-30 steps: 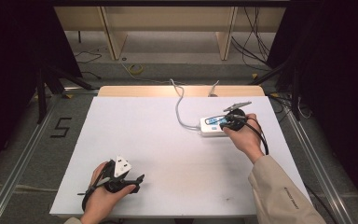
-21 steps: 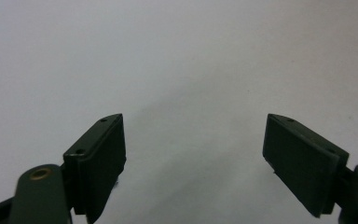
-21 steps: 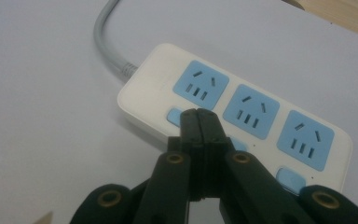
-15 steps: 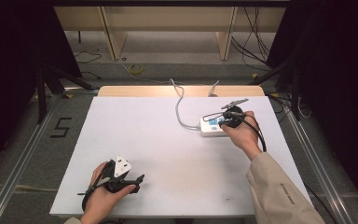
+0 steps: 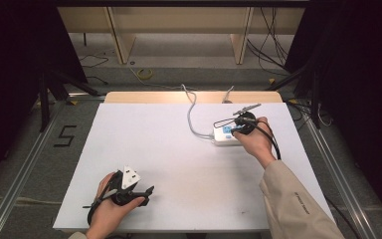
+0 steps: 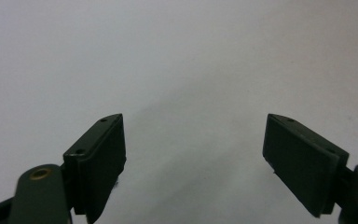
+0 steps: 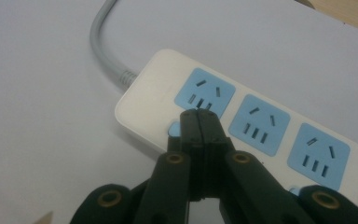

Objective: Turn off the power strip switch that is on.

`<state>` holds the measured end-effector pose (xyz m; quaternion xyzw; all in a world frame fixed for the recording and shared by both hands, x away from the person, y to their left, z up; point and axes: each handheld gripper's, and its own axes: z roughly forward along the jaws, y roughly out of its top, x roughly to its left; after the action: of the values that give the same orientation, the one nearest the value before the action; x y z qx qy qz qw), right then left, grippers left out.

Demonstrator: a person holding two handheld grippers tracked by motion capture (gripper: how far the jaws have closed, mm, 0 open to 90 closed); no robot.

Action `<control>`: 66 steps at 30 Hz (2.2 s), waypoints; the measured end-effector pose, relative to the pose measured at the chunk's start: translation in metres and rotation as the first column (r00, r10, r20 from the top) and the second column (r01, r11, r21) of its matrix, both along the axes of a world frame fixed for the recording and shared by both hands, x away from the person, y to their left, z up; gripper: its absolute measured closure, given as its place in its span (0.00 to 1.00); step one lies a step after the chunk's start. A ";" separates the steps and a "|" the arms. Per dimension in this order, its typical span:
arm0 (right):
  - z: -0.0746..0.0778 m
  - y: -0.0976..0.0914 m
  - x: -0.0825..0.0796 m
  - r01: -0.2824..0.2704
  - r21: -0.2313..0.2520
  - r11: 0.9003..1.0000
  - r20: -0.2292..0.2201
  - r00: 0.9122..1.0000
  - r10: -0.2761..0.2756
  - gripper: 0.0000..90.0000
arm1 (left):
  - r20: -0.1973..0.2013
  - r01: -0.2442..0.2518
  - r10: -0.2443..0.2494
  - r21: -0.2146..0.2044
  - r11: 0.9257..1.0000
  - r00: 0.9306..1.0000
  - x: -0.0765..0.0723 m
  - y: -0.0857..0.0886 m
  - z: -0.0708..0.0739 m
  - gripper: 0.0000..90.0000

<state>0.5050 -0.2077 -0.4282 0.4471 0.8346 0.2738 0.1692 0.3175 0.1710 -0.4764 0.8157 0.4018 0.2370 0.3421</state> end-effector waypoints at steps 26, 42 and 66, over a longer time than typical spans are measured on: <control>-0.012 0.015 0.011 -0.003 -0.019 1.000 -0.039 0.999 0.002 1.00 | -0.003 0.003 -0.003 -0.001 1.000 1.000 0.000 0.000 0.000 0.23; -0.015 0.017 0.014 0.001 -0.042 0.999 -0.051 0.999 -0.003 1.00 | -0.005 0.005 -0.005 -0.003 1.000 1.000 0.001 -0.001 -0.001 0.23; -0.014 0.019 0.015 0.000 -0.061 0.998 -0.066 0.998 -0.004 1.00 | -0.001 0.009 -0.009 0.000 1.000 1.000 0.001 -0.001 -0.001 0.23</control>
<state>0.5204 -0.1887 -0.4421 0.4513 0.8473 0.2331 0.1553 0.3187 0.1697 -0.4769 0.8177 0.3981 0.2350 0.3429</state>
